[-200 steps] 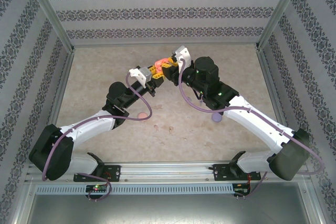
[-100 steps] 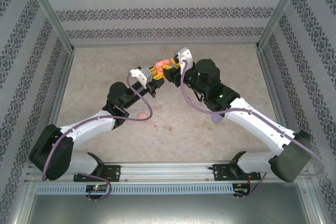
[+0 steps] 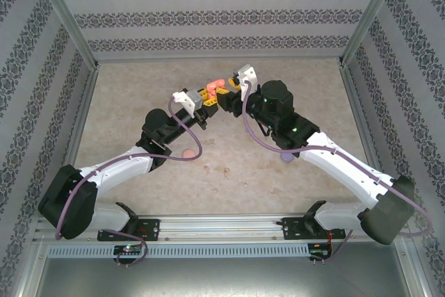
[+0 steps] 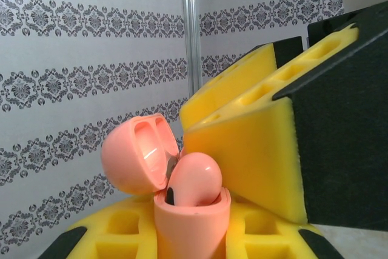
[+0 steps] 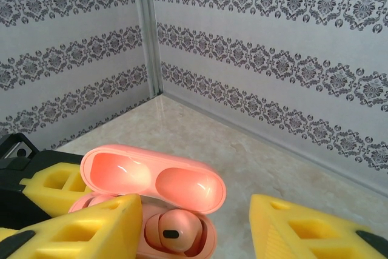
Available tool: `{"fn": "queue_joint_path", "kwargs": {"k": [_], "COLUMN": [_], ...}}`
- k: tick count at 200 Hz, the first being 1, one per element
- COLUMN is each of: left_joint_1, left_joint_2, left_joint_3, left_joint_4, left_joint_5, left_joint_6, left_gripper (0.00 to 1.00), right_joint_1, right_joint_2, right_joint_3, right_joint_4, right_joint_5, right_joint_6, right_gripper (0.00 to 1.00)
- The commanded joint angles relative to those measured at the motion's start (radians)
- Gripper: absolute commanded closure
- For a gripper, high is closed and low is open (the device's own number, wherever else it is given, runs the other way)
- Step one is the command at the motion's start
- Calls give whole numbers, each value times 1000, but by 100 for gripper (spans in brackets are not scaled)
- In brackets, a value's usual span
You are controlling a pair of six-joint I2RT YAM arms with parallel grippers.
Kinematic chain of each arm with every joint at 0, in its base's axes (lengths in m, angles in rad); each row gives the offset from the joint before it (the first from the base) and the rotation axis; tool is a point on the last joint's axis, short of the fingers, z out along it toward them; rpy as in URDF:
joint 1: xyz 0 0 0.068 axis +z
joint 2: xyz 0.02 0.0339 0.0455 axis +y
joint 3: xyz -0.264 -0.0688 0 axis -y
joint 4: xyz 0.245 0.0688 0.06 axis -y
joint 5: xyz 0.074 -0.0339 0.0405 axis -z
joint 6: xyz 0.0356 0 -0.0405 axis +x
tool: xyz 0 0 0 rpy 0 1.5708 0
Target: Insert the wireless bluetooth earbuds into the charging case
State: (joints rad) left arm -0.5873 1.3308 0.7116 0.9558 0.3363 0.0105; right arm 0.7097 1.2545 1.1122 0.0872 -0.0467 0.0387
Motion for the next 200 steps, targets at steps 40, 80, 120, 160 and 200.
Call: {"fn": "queue_joint_path", "kwargs": {"k": [40, 80, 120, 160, 200], "left_joint_1": [-14, -14, -14, -14, -14], "left_joint_2": [2, 5, 15, 23, 30], "left_joint_3": [45, 46, 46, 43, 35], "left_joint_4": [92, 90, 97, 102, 110], "left_joint_5": [-7, -8, -14, -18, -19], "left_joint_6": [-6, -6, -7, -4, -4], "left_gripper": [100, 100, 100, 100, 100], "right_joint_1": [24, 25, 24, 18, -14], "right_joint_2": [-30, -42, -69, -104, -147], "right_joint_3": [-26, -27, -24, -17, 12], "right_joint_4": [-84, -87, -102, -135, -177], "right_joint_5": [-70, -68, -72, -50, -49], "right_joint_6": [30, 36, 54, 67, 115], "right_gripper": [46, 44, 39, 33, 31]}}
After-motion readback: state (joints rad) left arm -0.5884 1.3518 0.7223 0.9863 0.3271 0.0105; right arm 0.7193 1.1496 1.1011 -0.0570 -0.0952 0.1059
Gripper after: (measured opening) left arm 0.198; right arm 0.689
